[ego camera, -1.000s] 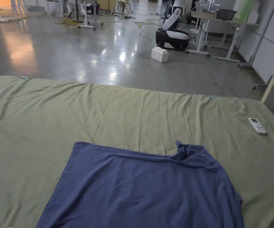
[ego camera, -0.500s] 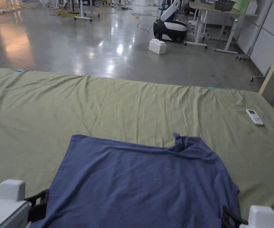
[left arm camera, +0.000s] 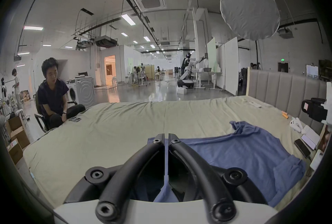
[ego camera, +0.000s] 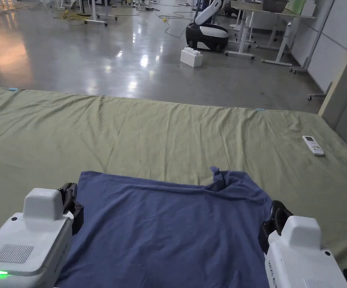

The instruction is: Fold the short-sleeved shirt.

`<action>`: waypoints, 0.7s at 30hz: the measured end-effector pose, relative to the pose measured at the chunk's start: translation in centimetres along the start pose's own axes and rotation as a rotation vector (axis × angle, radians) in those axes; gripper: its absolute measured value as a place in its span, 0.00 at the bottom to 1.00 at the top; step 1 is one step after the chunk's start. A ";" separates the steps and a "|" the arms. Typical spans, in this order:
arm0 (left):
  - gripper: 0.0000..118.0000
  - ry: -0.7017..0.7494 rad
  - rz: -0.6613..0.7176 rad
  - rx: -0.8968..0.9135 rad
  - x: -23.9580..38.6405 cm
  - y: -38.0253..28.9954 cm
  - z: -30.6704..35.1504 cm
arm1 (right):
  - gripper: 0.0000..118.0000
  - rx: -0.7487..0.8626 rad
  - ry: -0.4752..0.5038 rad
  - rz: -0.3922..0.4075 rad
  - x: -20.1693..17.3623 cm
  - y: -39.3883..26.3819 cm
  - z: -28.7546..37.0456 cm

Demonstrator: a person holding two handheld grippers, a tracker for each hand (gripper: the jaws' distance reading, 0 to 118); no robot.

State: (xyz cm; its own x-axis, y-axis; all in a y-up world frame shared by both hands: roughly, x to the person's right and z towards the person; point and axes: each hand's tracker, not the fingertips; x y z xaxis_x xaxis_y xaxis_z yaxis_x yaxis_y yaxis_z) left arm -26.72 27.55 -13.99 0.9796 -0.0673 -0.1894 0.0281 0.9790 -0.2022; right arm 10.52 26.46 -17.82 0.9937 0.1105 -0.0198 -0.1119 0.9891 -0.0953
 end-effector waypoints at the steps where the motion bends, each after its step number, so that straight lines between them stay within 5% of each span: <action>1: 0.00 0.008 0.005 0.008 0.1 0.1 0.0 | 0.01 0.046 -0.015 0.034 -0.1 0.3 0.2; 7: 0.00 -0.007 -0.001 0.010 -0.9 0.6 0.5 | 0.00 0.026 -0.007 0.016 0.0 0.3 0.4; 21: 0.00 -0.054 0.091 -0.616 -10.2 -7.7 1.9 | 0.00 -0.108 0.054 0.043 -1.0 -2.2 -0.2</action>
State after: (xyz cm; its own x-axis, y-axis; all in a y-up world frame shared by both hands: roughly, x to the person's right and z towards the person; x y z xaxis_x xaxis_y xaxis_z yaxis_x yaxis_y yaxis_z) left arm -36.51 21.05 -8.67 0.9818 0.0367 -0.1864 -0.1600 0.6885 -0.7074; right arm 9.80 24.20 -17.78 0.9863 0.1443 -0.0796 -0.1576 0.9670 -0.2001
